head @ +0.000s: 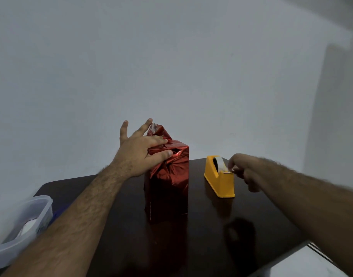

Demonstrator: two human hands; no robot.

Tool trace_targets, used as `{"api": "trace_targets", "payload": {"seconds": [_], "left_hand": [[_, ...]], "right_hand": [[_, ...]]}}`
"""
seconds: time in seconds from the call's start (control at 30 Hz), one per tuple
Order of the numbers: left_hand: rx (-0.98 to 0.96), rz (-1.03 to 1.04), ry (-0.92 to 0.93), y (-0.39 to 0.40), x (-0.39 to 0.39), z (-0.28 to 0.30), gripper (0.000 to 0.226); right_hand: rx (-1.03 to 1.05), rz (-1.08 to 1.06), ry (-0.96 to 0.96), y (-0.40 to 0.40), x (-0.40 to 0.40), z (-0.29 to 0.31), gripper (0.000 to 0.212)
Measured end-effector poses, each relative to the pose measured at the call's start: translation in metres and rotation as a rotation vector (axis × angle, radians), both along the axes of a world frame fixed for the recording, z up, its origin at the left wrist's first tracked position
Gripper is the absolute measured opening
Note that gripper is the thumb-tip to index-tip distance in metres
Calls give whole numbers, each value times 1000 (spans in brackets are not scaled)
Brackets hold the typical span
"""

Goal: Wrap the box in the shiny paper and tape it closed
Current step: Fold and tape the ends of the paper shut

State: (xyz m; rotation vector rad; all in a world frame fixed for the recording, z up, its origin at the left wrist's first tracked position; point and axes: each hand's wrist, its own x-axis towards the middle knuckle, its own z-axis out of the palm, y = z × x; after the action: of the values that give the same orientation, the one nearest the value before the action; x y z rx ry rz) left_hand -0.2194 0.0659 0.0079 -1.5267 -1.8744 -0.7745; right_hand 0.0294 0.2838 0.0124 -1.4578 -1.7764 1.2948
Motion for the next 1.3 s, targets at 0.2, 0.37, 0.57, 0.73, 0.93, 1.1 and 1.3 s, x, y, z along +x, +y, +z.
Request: {"api": "trace_targets", "payload": {"seconds": [0.2,0.37,0.57,0.73,0.93,1.1,1.3], "left_hand": [[8,-13,-14,0,3,0,75],[6,-23,-17,-3,4,0,74],[6,-24,-18,-3,4,0,74],[20,-22,-15,-1,2,-1,73],[27,-27,-38,0,1,-2,73],[-1,-17,-37,-2,2,-1,73],[12,-27,-48,-2,1,-2,72]], "right_hand": [[-207,-69,177,11,2,-50,13],[-101,-125,290,22,-7,-84,53],[-28,-190,333,19,-14,-95,57],[-24,-222,365,17,-17,-104,53],[-9,-235,377,19,-19,-106,54],[19,-192,86,17,-17,-112,31],[358,-61,153,9,-29,-122,32]]}}
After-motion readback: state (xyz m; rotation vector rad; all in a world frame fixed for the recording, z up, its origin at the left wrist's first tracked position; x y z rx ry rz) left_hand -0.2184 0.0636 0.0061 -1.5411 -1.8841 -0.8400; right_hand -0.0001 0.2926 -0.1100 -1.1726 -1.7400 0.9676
